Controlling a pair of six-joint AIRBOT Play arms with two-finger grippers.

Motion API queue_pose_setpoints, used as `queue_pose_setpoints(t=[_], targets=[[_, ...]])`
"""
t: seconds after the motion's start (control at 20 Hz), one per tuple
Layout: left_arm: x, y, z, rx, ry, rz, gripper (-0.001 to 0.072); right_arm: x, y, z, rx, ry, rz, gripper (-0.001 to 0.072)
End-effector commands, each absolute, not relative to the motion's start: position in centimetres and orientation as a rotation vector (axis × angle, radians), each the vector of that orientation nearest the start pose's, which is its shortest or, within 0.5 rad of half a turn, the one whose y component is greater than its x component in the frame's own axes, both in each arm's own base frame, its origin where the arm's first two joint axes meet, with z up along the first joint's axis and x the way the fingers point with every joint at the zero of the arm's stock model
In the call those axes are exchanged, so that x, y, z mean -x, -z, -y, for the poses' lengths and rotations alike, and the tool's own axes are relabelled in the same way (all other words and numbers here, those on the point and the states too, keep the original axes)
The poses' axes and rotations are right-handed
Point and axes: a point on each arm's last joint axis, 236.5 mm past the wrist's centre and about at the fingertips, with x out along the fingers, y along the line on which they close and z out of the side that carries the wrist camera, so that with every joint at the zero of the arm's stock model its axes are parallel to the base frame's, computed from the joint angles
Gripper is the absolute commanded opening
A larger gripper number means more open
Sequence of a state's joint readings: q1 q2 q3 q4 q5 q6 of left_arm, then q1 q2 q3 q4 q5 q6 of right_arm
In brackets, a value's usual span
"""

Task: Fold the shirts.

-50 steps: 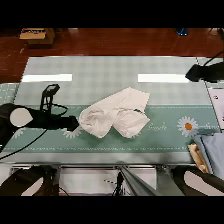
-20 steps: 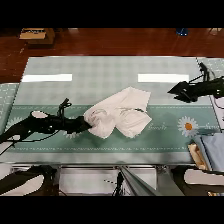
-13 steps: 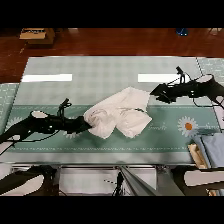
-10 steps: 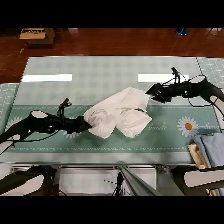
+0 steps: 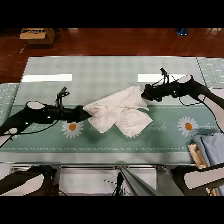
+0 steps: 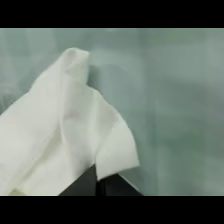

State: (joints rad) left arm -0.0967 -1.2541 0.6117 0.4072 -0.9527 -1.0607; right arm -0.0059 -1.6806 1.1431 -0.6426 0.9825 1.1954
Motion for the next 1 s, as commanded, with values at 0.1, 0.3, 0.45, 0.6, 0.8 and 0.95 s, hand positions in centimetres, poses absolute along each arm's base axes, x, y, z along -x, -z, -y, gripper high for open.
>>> queue_pose_setpoints(t=[0.1,0.3,0.45,0.6,0.8,0.95], targets=[[-35.0,-7.4,20.4,0.701,0.78,-1.032,0.0018,-46.9,-4.7,-11.2,-0.529,-0.547,-1.011,0.0023],[-38.0,-21.5,15.3,0.642,0.773,-0.723,0.0018,-47.6,-19.9,-3.9,-0.426,-0.422,-0.632,0.0022],[-37.2,-32.0,12.2,0.547,0.735,-0.482,0.0018,-44.3,-29.7,-1.9,-0.35,-0.372,-0.411,0.0022],[-33.1,-41.4,12.6,0.427,0.776,-0.273,0.0018,-39.6,-38.1,-3.2,-0.303,-0.379,-0.206,0.0022],[-25.0,-52.1,15.9,0.346,0.943,-0.008,0.0018,-32.9,-46.9,-5.7,-0.283,-0.419,0.011,0.0021],[-21.0,-55.3,17.1,0.332,0.988,0.06,0.0019,-28.9,-50.7,-7.0,-0.255,-0.436,0.101,0.0021]])
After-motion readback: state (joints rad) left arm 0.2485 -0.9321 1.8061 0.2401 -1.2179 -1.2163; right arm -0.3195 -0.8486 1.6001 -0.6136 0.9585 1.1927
